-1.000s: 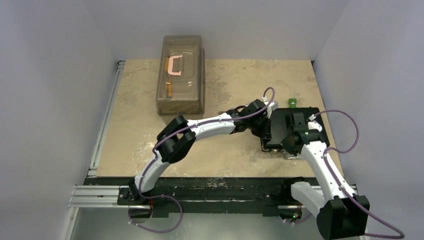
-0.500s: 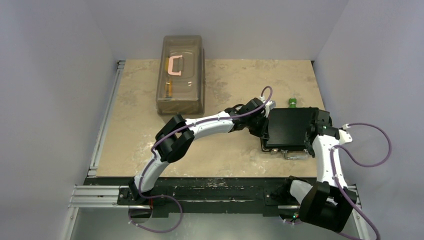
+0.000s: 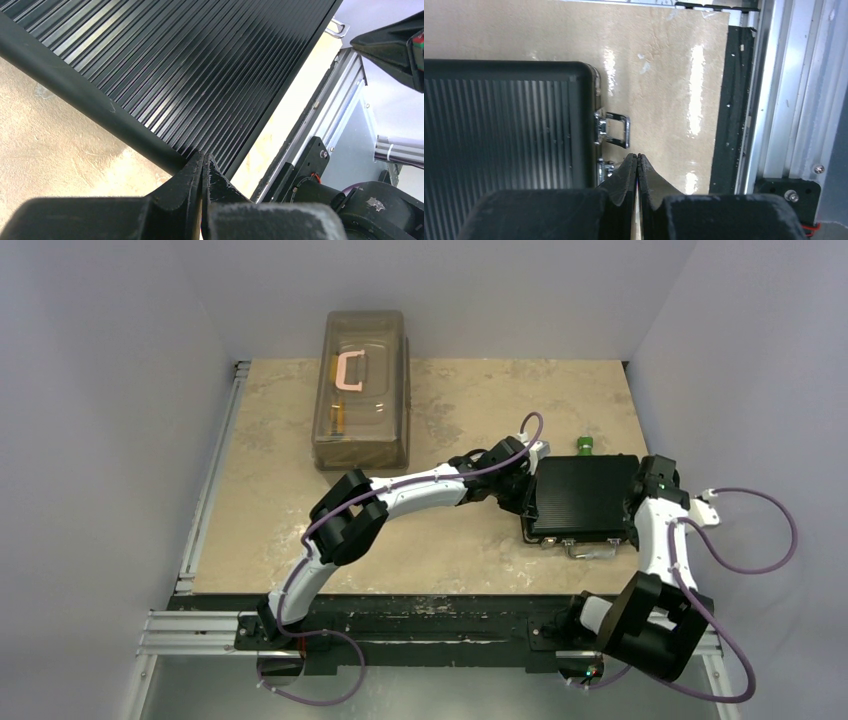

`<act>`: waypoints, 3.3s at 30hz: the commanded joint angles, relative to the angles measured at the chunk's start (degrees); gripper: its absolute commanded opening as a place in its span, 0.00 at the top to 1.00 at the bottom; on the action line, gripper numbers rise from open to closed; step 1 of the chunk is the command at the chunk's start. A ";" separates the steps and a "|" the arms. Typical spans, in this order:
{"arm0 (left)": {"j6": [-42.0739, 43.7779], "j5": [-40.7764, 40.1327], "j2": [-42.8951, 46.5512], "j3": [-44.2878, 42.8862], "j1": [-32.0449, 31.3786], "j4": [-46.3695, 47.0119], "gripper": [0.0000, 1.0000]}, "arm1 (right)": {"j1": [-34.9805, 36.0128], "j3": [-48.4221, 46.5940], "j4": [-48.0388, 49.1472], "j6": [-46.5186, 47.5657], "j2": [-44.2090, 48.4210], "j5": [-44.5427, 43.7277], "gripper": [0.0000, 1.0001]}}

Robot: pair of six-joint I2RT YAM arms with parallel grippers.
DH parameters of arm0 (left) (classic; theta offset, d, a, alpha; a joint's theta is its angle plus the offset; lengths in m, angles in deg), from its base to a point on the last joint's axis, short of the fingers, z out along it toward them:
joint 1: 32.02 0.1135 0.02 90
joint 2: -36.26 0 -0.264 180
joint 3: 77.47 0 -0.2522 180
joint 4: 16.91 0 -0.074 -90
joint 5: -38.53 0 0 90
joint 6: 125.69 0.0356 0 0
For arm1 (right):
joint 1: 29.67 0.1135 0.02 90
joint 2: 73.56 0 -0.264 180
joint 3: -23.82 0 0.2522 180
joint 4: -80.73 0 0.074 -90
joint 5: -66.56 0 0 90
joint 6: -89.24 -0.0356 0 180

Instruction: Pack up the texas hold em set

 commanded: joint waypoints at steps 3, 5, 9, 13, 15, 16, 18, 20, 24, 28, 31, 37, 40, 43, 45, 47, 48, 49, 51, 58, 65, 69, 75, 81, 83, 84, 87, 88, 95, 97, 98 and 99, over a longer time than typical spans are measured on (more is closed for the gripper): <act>0.61 -0.92 -0.03 2.68 -0.34 -8.50 1.00 | -0.55 -3.33 3.07 -2.25 -1.45 -2.84 1.00; 0.79 -0.97 0.05 2.84 -0.34 -8.59 1.00 | -0.64 -2.85 4.37 -1.94 -1.69 -2.93 1.00; 0.74 -0.70 -0.07 3.14 -0.34 -8.16 1.00 | -1.64 -2.36 5.36 -2.03 -3.49 -3.42 1.00; 0.56 -0.24 -0.38 3.27 -0.34 -7.77 1.00 | -2.76 -2.54 5.54 -1.87 -6.79 -3.84 1.00; 0.61 -0.08 -0.32 3.38 -0.30 -7.72 1.00 | -3.28 -2.49 5.14 -1.80 -8.46 -3.90 1.00; 0.66 -0.07 -0.30 3.34 -0.34 -7.74 1.00 | -3.55 -2.41 5.06 -1.76 -9.21 -3.86 1.00; 0.84 -0.06 -0.21 3.26 -0.34 -7.84 1.00 | -4.04 -2.20 4.99 -1.83 -10.74 -3.54 1.00; 0.99 -0.21 -0.21 3.21 -0.34 -7.76 1.00 | -4.16 -1.94 4.78 -2.15 -11.83 -2.63 1.00; 0.84 0.16 -0.67 3.04 -0.34 -7.62 1.00 | -4.34 -1.24 5.41 -2.93 -14.28 -1.07 1.00; 0.89 0.11 -0.60 3.39 -0.28 -7.58 1.00 | -4.89 -0.37 7.58 -3.05 -17.07 0.82 1.00; 0.92 -0.07 -0.47 3.77 -0.25 -7.58 1.00 | -5.33 1.39 10.65 -2.54 -17.80 2.24 1.00; 1.42 0.26 -0.03 3.35 -0.25 -8.05 1.00 | -5.66 2.78 12.47 -0.13 -14.16 4.17 1.00; 1.81 0.40 0.99 2.86 -0.25 -8.32 1.00 | -5.61 2.48 11.71 4.09 -7.88 5.12 1.00; 2.09 0.39 2.65 1.20 -0.25 -9.68 1.00 | -5.42 3.22 13.35 8.46 0.51 8.48 1.00; 2.37 -0.26 4.93 0.44 -0.25 -10.72 1.00 | -4.62 2.78 13.69 10.51 7.67 10.06 1.00; 2.69 -0.78 7.32 0.15 -0.25 -11.19 1.00 | -3.18 1.37 14.31 12.89 12.70 12.68 1.00; 2.85 -1.02 8.70 0.09 -0.25 -11.56 1.00 | -2.14 0.20 14.80 13.90 14.68 14.97 1.00; 3.10 -1.43 10.10 0.08 -0.25 -12.05 1.00 | -0.47 -0.85 16.20 15.03 15.97 18.17 1.00; 3.70 -2.54 13.18 0.23 -0.25 -13.28 0.98 | 6.27 -3.14 18.92 16.76 16.78 23.94 1.00; 5.20 -12.44 31.81 9.33 -0.25 -16.09 0.88 | 48.38 -14.85 17.20 17.53 9.77 11.32 0.99; 4.51 -22.64 59.59 24.78 0.62 -16.47 0.77 | 64.54 -19.66 13.28 24.42 7.39 8.57 0.93; 5.47 -29.47 73.56 26.65 0.60 -23.82 0.73 | 64.65 -20.42 11.61 28.78 14.61 8.78 0.83; 6.69 -39.57 90.50 25.12 0.63 -35.03 0.56 | 64.65 -23.26 10.83 34.98 27.26 6.68 0.50; 6.74 -43.92 102.60 20.96 0.63 -39.61 0.20 | 64.65 -28.18 10.32 40.32 32.85 3.55 0.15; 6.92 -44.99 105.17 20.05 0.63 -40.00 0.00 | 64.63 -29.53 9.93 41.82 33.91 2.31 0.01; 7.07 -45.37 106.02 19.54 0.63 -40.22 0.00 | 64.65 -30.20 9.98 43.13 34.28 1.87 0.01; 7.91 -46.26 107.45 17.75 0.63 -40.65 0.00 | 64.63 -32.11 8.23 44.91 35.15 -2.80 0.01; 8.32 -46.38 107.73 17.21 0.63 -40.75 0.00 | 64.65 -32.71 7.83 45.31 35.59 -4.48 0.01; 9.70 -47.90 109.99 15.32 0.63 -39.91 0.00 | 64.66 -33.91 10.58 46.04 41.81 -7.32 0.01; 9.53 -48.06 110.30 15.18 0.63 -39.44 0.00 | 64.66 -33.13 11.83 45.85 43.72 -7.12 0.01; 9.51 -48.20 110.23 15.08 0.63 -39.36 0.00 | 64.66 -32.67 12.55 45.59 44.50 -7.08 0.01; 9.51 -48.35 110.13 15.03 0.63 -39.37 0.00 | 64.66 -32.10 13.00 45.13 45.26 -7.07 0.01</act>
